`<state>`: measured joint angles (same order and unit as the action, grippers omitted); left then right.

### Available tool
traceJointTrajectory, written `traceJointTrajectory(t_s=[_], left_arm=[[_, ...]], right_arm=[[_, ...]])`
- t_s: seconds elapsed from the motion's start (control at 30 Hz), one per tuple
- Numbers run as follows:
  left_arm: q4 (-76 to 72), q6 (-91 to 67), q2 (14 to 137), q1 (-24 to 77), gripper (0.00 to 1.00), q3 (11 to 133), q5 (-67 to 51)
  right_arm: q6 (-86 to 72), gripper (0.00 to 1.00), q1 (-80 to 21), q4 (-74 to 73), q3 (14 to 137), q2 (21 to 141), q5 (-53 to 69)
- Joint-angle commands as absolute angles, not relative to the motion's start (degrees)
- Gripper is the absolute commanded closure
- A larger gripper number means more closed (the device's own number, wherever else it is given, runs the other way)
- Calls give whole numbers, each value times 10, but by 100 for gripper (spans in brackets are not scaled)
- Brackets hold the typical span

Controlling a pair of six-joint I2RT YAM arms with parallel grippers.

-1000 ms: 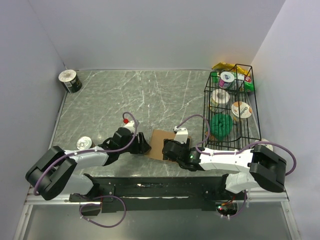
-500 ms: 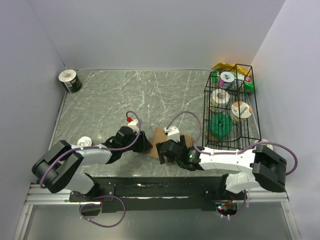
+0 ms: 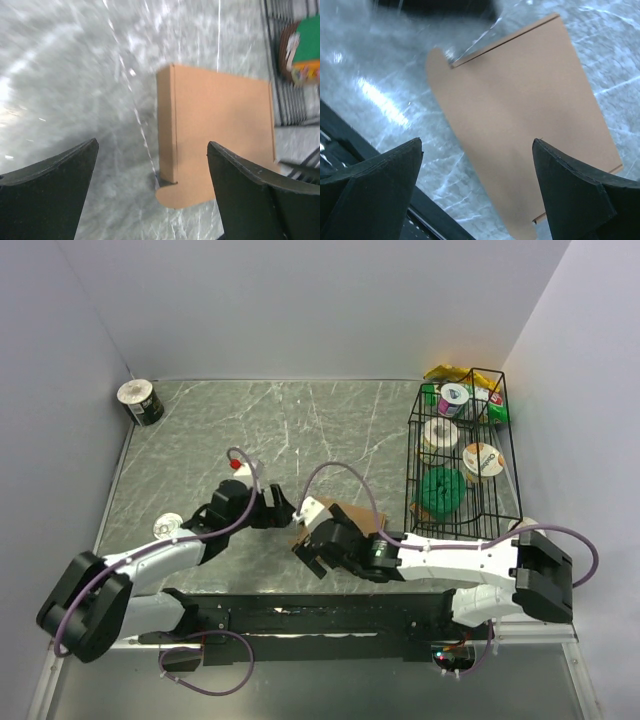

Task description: Fold the paper box

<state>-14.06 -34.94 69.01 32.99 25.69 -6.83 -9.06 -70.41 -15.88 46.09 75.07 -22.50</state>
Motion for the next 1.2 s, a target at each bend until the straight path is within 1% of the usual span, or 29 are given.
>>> traceJointTrajectory(t_s=[0.0, 0.13, 0.27, 0.37, 0.43, 0.5, 0.57, 0.7, 0.83, 0.97, 1.17], left_arm=[[-113, -336, 657, 295, 4, 277, -91], [-106, -329, 643, 279, 4, 272, -106], [-105, -328, 631, 270, 4, 265, -114], [-112, -324, 623, 266, 4, 259, -126], [-125, -320, 625, 267, 1, 256, -140], [-134, -318, 633, 267, 0, 254, -164], [-155, -316, 656, 267, 7, 252, -199], [-206, -326, 700, 268, 15, 247, -238], [-230, -322, 753, 270, 19, 257, -257], [-247, -315, 788, 273, 22, 272, -273], [-273, -301, 843, 281, 27, 300, -297]], right_arm=[[-57, 3, -734, -162, 465, 780, -283], [-63, 3, -735, -181, 489, 832, -304], [-44, 6, -723, -178, 489, 825, -290], [-20, 7, -707, -174, 483, 804, -252], [-5, 6, -700, -166, 476, 788, -211], [19, 5, -685, -161, 473, 779, -172], [25, 4, -670, -157, 470, 769, -129], [35, 4, -639, -160, 469, 779, -137], [55, 2, -627, -147, 469, 801, -138], [78, 2, -621, -142, 482, 831, -167], [90, 4, -621, -156, 500, 865, -184]])
